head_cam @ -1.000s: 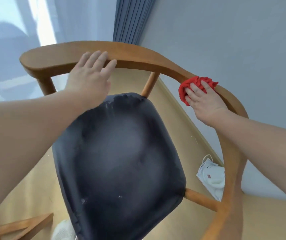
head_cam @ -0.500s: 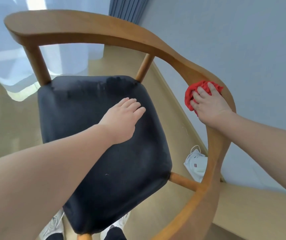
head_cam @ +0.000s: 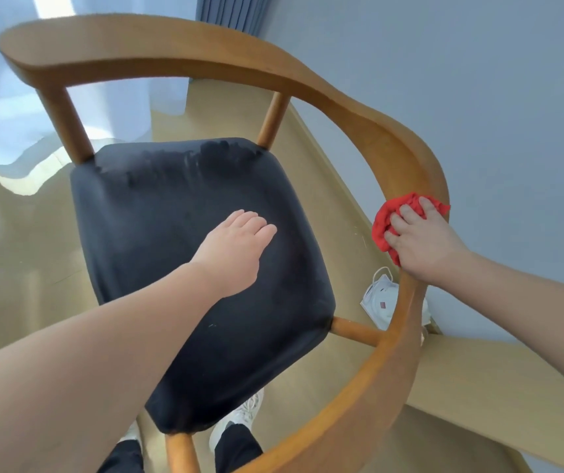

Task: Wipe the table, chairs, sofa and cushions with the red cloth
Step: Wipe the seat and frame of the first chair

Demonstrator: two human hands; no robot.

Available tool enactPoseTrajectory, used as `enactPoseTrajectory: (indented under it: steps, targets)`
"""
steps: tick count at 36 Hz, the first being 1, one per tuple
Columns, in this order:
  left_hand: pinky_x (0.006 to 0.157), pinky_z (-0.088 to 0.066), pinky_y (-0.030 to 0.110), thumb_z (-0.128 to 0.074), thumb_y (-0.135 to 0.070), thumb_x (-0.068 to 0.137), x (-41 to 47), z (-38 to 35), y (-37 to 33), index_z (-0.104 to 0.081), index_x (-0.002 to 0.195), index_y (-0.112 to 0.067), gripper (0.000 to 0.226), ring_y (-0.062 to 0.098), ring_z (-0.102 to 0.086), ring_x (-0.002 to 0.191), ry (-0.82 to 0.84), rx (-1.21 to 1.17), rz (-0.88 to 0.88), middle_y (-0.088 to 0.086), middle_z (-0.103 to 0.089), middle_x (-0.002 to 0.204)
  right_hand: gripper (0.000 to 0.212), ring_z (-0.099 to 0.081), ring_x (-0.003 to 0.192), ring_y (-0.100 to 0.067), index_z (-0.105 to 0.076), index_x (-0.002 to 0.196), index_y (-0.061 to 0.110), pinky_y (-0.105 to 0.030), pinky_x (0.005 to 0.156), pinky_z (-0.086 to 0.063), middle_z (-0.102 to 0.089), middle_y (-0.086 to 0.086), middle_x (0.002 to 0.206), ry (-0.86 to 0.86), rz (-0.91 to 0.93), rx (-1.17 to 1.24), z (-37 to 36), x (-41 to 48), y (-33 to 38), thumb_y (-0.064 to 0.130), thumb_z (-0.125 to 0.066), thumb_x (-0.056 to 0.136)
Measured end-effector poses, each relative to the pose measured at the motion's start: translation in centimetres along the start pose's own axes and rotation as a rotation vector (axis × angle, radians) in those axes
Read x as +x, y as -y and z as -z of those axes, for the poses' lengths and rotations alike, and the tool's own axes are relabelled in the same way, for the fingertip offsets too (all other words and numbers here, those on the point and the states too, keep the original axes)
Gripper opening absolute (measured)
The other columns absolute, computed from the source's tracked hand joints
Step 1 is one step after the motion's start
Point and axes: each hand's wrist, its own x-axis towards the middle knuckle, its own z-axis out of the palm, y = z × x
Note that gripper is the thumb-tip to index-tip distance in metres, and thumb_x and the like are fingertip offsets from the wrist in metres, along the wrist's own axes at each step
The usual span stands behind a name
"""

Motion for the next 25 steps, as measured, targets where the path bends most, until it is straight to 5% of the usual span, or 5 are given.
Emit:
enactPoseTrajectory:
  steps: [8,12,25]
  targets:
    - [0.116,-0.009,0.033,-0.047,-0.005,0.082,1.1,0.8,-0.7,-0.045,0.134,-0.010,0.052,0.026,-0.038,0.128,-0.012,-0.009,0.001,0.005,-0.051,0.130,0.040,-0.040,0.119,-0.027,-0.060,0.120,0.030,-0.054,0.109,-0.018,-0.054,0.000,0.119,0.025,0.118,0.118,-0.8,-2.6,1.2,0.035,-0.032,0.091]
    - [0.116,-0.009,0.033,-0.047,-0.005,0.082,1.9,0.9,-0.9,-0.046,0.134,-0.010,0.052,0.025,-0.038,0.128,-0.009,-0.009,-0.006,0.005,-0.051,0.129,0.038,-0.039,0.121,-0.027,-0.062,0.117,0.030,-0.059,0.113,-0.007,-0.054,0.000,0.119,-0.008,0.126,0.120,-1.1,-2.0,0.4,0.037,-0.035,0.091]
    - [0.116,-0.007,0.032,-0.045,-0.006,0.083,3.9,-0.5,-1.6,-0.044,0.135,-0.012,0.053,0.025,-0.035,0.130,-0.011,0.016,0.007,0.003,-0.050,0.130,0.046,-0.009,0.146,-0.034,-0.047,0.139,0.025,-0.059,0.114,0.005,-0.026,-0.010,0.156,-0.205,-0.072,-0.068,2.2,7.2,-3.8,0.034,-0.036,0.095]
